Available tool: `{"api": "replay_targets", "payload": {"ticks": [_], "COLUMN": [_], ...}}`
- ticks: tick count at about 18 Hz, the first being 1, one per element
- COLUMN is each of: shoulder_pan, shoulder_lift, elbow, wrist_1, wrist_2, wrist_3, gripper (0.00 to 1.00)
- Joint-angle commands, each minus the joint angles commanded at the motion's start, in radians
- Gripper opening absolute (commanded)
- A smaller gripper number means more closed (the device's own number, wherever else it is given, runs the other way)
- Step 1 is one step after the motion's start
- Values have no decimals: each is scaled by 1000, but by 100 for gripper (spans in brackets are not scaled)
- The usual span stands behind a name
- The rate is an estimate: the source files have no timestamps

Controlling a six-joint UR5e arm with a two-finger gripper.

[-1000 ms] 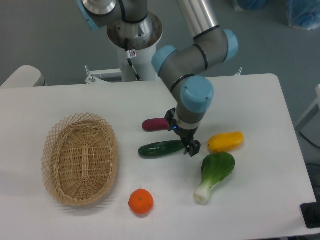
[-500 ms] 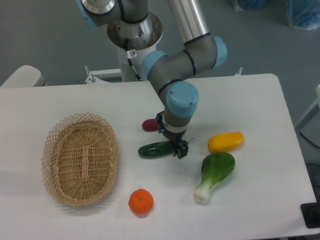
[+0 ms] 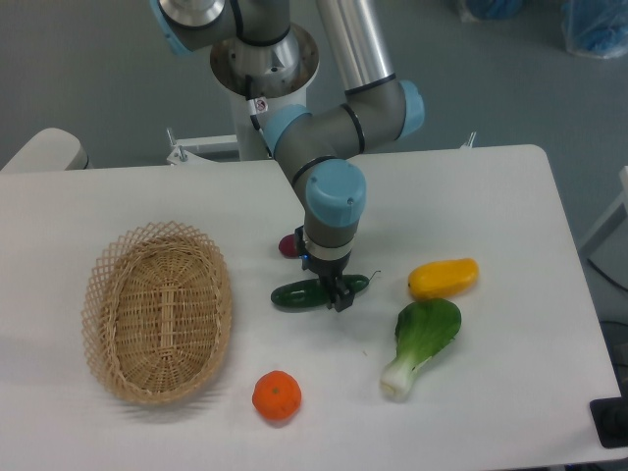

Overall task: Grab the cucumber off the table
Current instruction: 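Lower the gripper onto the cucumber and close it, then lift the cucumber and carry it toward the bok choy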

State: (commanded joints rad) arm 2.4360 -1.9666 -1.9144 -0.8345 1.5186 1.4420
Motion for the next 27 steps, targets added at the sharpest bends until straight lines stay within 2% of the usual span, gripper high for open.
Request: {"api": "replay_targets", "payload": {"ticks": [2,5,10,15,22,27], "shoulder_pan": [-6,-8,-8,6,58,61], "shoulder_lift": [-3,-5,-5,6,-6,-73], "elbow": [2,6,32,139,310,481], "wrist_1": [5,9,6,-21,-195,-299], "wrist_2": [0,0,2,5,5,5], "wrist_3": [-14,-31,-46,-28,-26,-28], "gripper": [54,40,36,37,36,36]}}
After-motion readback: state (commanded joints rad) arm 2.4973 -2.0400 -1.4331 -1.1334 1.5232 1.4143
